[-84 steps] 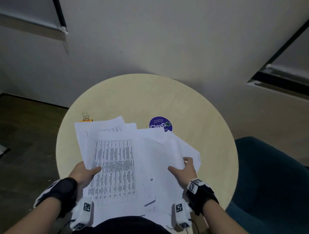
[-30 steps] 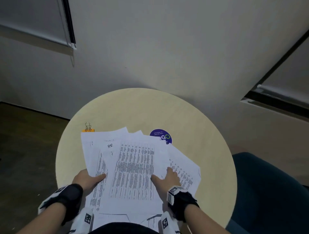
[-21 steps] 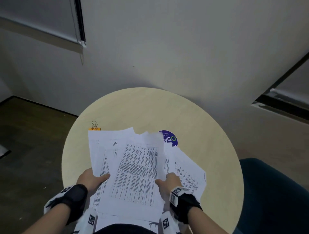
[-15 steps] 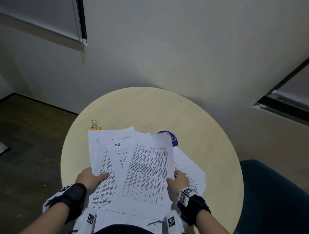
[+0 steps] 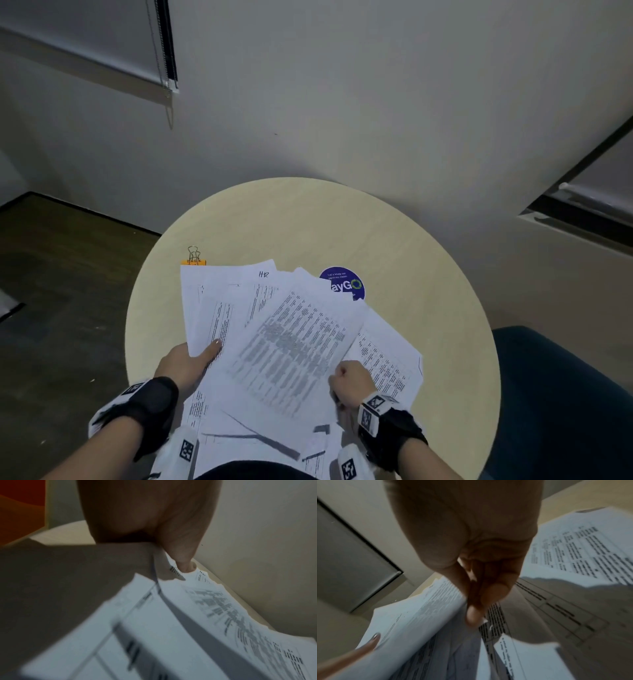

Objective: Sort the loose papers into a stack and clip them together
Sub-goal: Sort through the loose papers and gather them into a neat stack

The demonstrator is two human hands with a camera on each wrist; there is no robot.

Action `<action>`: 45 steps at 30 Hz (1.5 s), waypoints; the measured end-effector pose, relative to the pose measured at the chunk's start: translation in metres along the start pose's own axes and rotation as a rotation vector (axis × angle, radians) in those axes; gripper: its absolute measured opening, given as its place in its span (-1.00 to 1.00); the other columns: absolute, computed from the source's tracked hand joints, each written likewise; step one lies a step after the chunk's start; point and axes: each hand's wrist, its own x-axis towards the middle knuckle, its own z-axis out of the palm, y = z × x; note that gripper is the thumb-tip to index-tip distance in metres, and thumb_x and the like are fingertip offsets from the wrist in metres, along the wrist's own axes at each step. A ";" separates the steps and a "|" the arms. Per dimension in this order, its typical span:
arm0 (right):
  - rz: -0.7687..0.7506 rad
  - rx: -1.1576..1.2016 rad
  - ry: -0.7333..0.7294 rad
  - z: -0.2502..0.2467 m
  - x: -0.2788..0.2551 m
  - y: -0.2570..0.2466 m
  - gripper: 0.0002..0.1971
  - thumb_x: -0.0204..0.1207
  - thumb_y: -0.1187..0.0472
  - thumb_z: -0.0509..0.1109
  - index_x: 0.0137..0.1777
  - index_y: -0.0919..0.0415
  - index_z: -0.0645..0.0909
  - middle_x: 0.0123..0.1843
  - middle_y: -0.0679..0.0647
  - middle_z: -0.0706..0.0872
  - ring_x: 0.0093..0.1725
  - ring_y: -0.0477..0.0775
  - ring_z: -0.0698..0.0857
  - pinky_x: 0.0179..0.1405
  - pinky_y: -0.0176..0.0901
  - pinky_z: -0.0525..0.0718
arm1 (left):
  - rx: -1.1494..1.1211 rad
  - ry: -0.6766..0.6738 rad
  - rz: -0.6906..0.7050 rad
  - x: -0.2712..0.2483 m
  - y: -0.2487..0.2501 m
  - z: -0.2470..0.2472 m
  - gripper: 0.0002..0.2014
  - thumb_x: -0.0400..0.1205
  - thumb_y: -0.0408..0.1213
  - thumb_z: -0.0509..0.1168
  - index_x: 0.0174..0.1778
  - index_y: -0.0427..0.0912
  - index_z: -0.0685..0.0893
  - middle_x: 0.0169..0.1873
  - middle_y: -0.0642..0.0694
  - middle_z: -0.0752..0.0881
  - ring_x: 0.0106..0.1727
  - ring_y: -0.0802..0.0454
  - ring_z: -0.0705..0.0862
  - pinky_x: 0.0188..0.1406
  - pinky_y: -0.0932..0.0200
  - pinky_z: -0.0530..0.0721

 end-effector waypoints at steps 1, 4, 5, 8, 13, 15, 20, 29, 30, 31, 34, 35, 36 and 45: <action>-0.041 -0.020 -0.045 0.004 0.001 -0.003 -0.60 0.52 0.35 0.25 -0.48 0.10 0.20 -0.50 0.02 0.32 -0.53 -0.05 0.32 -0.51 -0.29 0.27 | -0.010 -0.003 -0.005 0.000 0.000 0.000 -0.54 0.54 0.19 0.33 0.15 -0.10 0.72 0.07 -0.11 0.78 0.07 -0.18 0.70 -0.01 0.10 0.57; -0.070 -0.070 -0.018 0.004 0.002 -0.002 -0.61 0.55 0.27 0.28 -0.50 0.08 0.28 -0.45 0.04 0.44 -0.45 -0.02 0.43 -0.46 -0.26 0.37 | 0.020 -0.011 0.008 0.000 -0.002 -0.001 -0.57 0.55 0.10 0.37 0.17 -0.14 0.70 0.09 -0.14 0.78 0.06 -0.18 0.69 0.01 0.11 0.56; -0.053 -0.082 0.041 0.000 0.003 0.000 -0.60 0.56 0.26 0.26 -0.52 0.08 0.31 -0.46 0.02 0.48 -0.46 -0.03 0.46 -0.49 -0.29 0.38 | 0.024 -0.014 0.006 0.000 -0.001 -0.001 -0.59 0.55 0.06 0.40 0.18 -0.15 0.70 0.10 -0.15 0.78 0.06 -0.18 0.69 0.01 0.12 0.55; 0.020 -0.076 0.185 -0.017 0.005 0.010 -0.58 0.60 0.25 0.22 -0.54 0.10 0.35 -0.51 0.00 0.49 -0.51 -0.05 0.47 -0.56 -0.29 0.35 | 0.035 -0.020 0.004 0.003 -0.003 -0.002 -0.62 0.53 0.02 0.43 0.13 -0.15 0.72 0.07 -0.14 0.79 0.05 -0.17 0.70 0.04 0.10 0.59; 0.071 -0.040 0.214 -0.030 0.010 0.013 -0.63 0.63 0.32 0.17 -0.40 0.15 0.18 -0.42 0.04 0.33 -0.46 0.00 0.30 -0.48 -0.16 0.18 | 0.005 -0.034 0.010 0.004 -0.001 -0.001 -0.72 0.54 -0.05 0.44 0.05 -0.15 0.72 0.04 -0.16 0.80 0.02 -0.17 0.71 0.09 0.06 0.61; 0.087 -0.149 0.128 -0.026 0.012 0.008 -0.68 0.61 0.34 0.13 -0.37 0.16 0.19 -0.38 0.02 0.34 -0.45 -0.02 0.32 -0.48 -0.19 0.23 | 0.011 -0.031 0.020 0.003 0.000 -0.001 -0.64 0.56 -0.03 0.41 0.16 -0.17 0.71 0.11 -0.16 0.78 0.07 -0.17 0.69 0.07 0.10 0.56; 0.025 -0.086 0.069 -0.010 0.016 0.002 -0.79 0.58 0.04 0.29 -0.12 0.07 0.31 -0.30 -0.10 0.35 -0.39 -0.14 0.34 -0.43 -0.27 0.26 | -0.028 -0.042 0.002 0.008 -0.008 -0.002 -0.46 0.50 0.26 0.32 0.18 -0.11 0.72 0.11 -0.10 0.79 0.13 -0.17 0.70 0.16 0.04 0.61; -0.196 -0.084 0.045 0.029 0.001 -0.038 -0.73 0.60 -0.03 0.30 0.20 0.08 0.49 0.07 0.04 0.60 0.05 0.12 0.61 0.01 -0.08 0.56 | -0.134 -0.072 -0.049 0.008 -0.005 -0.001 -0.57 0.44 0.13 0.47 -0.35 -0.22 0.64 -0.67 0.00 0.57 -0.55 -0.06 0.48 -0.40 0.14 0.41; -0.159 -0.093 0.166 0.028 0.003 -0.035 -0.67 0.64 -0.06 0.22 0.31 0.08 0.48 0.20 0.07 0.59 0.18 0.14 0.59 0.12 -0.05 0.56 | -0.117 -0.068 -0.062 0.013 -0.010 -0.001 -0.54 0.41 0.09 0.50 -0.29 -0.31 0.65 -0.70 -0.03 0.55 -0.59 -0.06 0.45 -0.44 0.13 0.38; -0.093 -0.094 0.285 0.024 0.006 -0.029 -0.58 0.65 -0.08 0.17 0.43 0.09 0.42 0.35 0.11 0.53 0.32 0.16 0.53 0.25 -0.02 0.54 | -0.104 -0.065 -0.069 0.014 -0.013 -0.002 -0.54 0.41 0.05 0.51 -0.25 -0.35 0.65 -0.71 -0.05 0.54 -0.60 -0.06 0.44 -0.46 0.13 0.37; 0.211 -0.073 0.339 0.010 0.011 -0.003 -0.25 0.54 -0.21 0.27 0.62 0.16 0.15 0.55 0.21 0.29 0.51 0.26 0.34 0.37 0.11 0.46 | -0.095 -0.030 -0.053 0.017 -0.018 0.001 -0.62 0.46 -0.01 0.50 -0.27 -0.29 0.64 -0.71 -0.05 0.55 -0.60 -0.06 0.44 -0.49 0.15 0.37; 0.262 -0.067 0.307 0.009 0.012 0.005 -0.16 0.49 -0.23 0.32 0.63 0.18 0.10 0.55 0.22 0.27 0.52 0.27 0.31 0.35 0.13 0.46 | -0.102 -0.023 -0.048 0.016 -0.017 0.001 -0.63 0.46 -0.01 0.50 -0.26 -0.30 0.65 -0.71 -0.05 0.55 -0.61 -0.06 0.44 -0.49 0.16 0.37; 0.282 -0.042 0.285 0.012 0.014 0.010 -0.10 0.43 -0.23 0.37 0.63 0.19 0.07 0.54 0.21 0.27 0.51 0.28 0.32 0.32 0.13 0.47 | -0.107 -0.021 -0.050 0.017 -0.017 0.001 -0.62 0.46 -0.01 0.50 -0.25 -0.31 0.66 -0.72 -0.05 0.55 -0.61 -0.06 0.44 -0.50 0.17 0.37; 0.132 0.444 0.377 0.008 0.009 0.021 -0.82 0.35 0.17 0.53 -0.09 0.15 0.63 -0.18 0.08 0.76 -0.17 0.19 0.76 -0.22 -0.04 0.75 | -0.117 -0.036 -0.038 0.013 -0.013 -0.001 -0.63 0.47 -0.03 0.51 -0.24 -0.31 0.65 -0.71 -0.08 0.56 -0.63 -0.05 0.43 -0.53 0.20 0.38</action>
